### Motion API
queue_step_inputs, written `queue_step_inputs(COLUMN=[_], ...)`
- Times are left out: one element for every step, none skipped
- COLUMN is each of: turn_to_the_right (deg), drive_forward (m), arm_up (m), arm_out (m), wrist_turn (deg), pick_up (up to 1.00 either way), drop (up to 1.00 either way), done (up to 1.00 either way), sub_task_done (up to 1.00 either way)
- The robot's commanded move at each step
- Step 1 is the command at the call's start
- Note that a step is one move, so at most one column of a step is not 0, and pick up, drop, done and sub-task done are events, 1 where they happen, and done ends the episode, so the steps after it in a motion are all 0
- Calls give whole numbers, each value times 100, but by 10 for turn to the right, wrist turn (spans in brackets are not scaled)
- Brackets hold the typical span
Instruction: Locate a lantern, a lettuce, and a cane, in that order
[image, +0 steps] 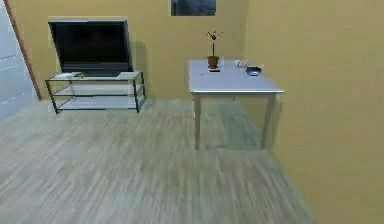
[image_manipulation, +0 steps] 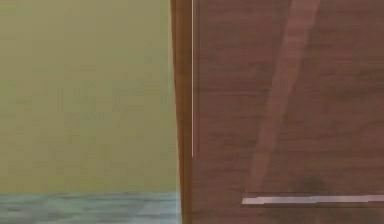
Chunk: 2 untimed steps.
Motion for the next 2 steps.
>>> queue_step_inputs(turn_to_the_right=[-450, -90], drive_forward=[0, 0], arm_up=[0, 0], arm_out=[0, 0], wrist_turn=[0, 0], pick_up=[0, 0], drop=[0, 0], done=[0, 0], sub_task_done=[0, 0])
